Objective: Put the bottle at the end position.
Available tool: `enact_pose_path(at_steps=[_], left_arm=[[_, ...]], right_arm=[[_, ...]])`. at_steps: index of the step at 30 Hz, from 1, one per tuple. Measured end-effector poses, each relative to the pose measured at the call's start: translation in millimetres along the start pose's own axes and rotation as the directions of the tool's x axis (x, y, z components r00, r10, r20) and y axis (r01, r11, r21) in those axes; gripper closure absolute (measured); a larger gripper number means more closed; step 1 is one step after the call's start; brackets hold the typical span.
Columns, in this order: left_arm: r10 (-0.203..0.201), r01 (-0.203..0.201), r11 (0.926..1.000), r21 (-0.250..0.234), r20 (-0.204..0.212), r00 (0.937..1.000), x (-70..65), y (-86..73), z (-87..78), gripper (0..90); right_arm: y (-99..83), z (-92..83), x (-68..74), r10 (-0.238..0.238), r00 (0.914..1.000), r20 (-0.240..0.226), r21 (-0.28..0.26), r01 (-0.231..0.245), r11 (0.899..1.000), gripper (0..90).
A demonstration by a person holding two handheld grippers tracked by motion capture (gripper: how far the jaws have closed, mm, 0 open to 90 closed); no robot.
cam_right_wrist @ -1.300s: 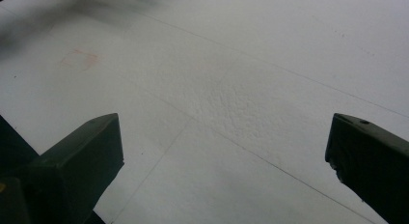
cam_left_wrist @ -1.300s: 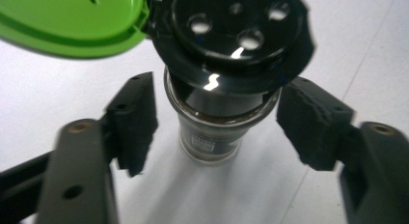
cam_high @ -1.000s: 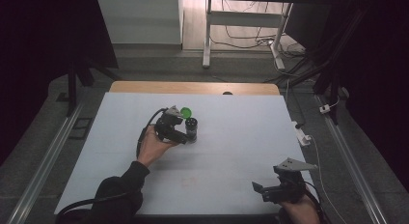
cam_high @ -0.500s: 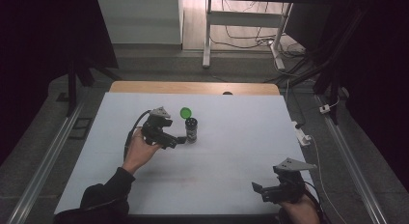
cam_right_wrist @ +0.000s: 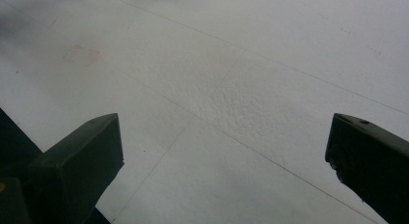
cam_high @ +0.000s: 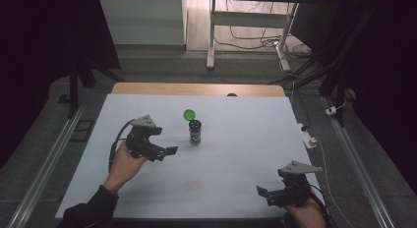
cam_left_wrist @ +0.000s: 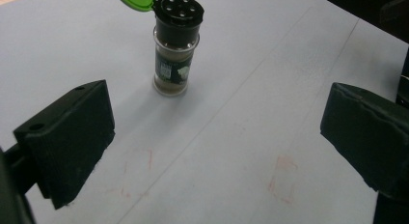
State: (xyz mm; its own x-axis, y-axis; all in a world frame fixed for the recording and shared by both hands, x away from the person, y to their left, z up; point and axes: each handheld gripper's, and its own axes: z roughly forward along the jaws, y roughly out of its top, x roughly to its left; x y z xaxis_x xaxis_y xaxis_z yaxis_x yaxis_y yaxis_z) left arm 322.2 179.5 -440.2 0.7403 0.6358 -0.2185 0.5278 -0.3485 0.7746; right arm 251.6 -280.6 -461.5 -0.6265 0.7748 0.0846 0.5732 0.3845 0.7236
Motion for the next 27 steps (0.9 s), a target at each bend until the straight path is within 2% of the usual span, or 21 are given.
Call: enact_pose_path(at_steps=[6, 11, 17, 23, 27], left_arm=[[-0.015, 0.015, 0.9995, -0.028, -0.012, 0.9998, -4.4, -16.6, -19.6, 0.0], [-0.009, 0.009, 0.9999, -0.011, -0.020, 0.9998, -10.5, -31.0, -32.5, 0.0], [-0.024, 0.023, 0.9993, -0.028, -0.045, 0.9987, -17.8, -48.7, -51.1, 0.0], [-0.063, 0.060, 0.9973, -0.042, -0.067, 0.9957, -22.2, -70.1, -68.3, 0.0], [-0.070, 0.066, 0.9969, -0.043, -0.093, 0.9932, -25.8, -86.0, -77.8, 0.0]], right_arm=[[0.0, -0.2, -0.5, 0.004, 0.9999, -0.009, -0.003, -0.004, 1.000, 0.0], [0.3, -0.2, -0.7, 0.006, 0.9999, -0.015, -0.003, -0.006, 1.000, 0.0], [0.5, 0.3, -1.8, 0.014, 0.9997, -0.019, -0.004, -0.014, 1.000, 0.0], [0.4, 0.2, -2.2, 0.019, 0.9996, -0.023, 0.001, -0.019, 1.000, 0.0], [-0.5, -0.6, -2.3, 0.020, 0.9996, -0.021, 0.002, -0.020, 1.000, 0.0]])
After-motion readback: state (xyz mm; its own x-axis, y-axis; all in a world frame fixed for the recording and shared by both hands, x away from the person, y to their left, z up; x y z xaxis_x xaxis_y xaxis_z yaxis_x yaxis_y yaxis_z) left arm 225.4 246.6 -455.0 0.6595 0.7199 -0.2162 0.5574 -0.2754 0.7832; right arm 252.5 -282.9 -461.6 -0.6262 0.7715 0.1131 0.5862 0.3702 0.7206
